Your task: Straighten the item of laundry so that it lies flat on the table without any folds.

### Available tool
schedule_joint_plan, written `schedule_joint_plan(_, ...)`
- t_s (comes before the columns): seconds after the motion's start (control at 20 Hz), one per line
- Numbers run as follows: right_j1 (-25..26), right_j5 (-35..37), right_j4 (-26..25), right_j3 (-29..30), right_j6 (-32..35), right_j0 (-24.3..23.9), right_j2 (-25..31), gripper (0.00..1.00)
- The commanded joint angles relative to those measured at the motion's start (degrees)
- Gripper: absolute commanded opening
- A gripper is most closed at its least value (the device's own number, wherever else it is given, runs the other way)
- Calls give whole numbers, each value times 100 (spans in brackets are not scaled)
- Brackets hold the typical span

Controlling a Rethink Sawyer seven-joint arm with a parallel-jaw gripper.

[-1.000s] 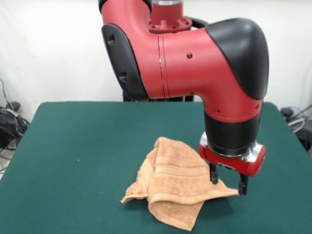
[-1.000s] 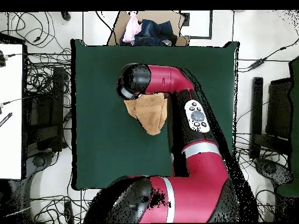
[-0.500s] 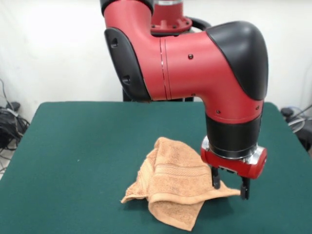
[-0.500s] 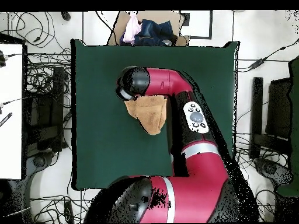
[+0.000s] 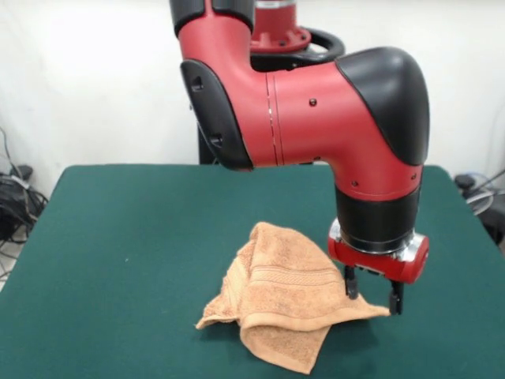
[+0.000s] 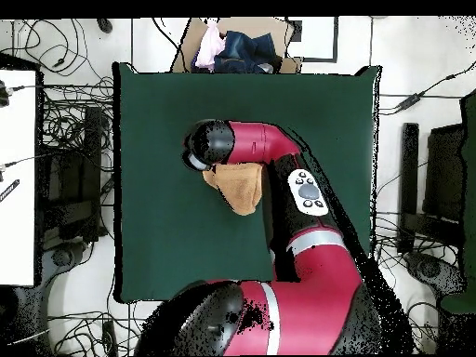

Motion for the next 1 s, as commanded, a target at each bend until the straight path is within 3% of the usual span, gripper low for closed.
schedule_joint_plan(0.05, 186, -542, -148, 768, -221, -105, 302, 100)
schedule_joint_plan(0.35, 224, -976, -241, 1028, -200, -169, 316, 100)
schedule_joint_plan(1.0, 364, -1152, -228, 978, -248, -187, 323, 100)
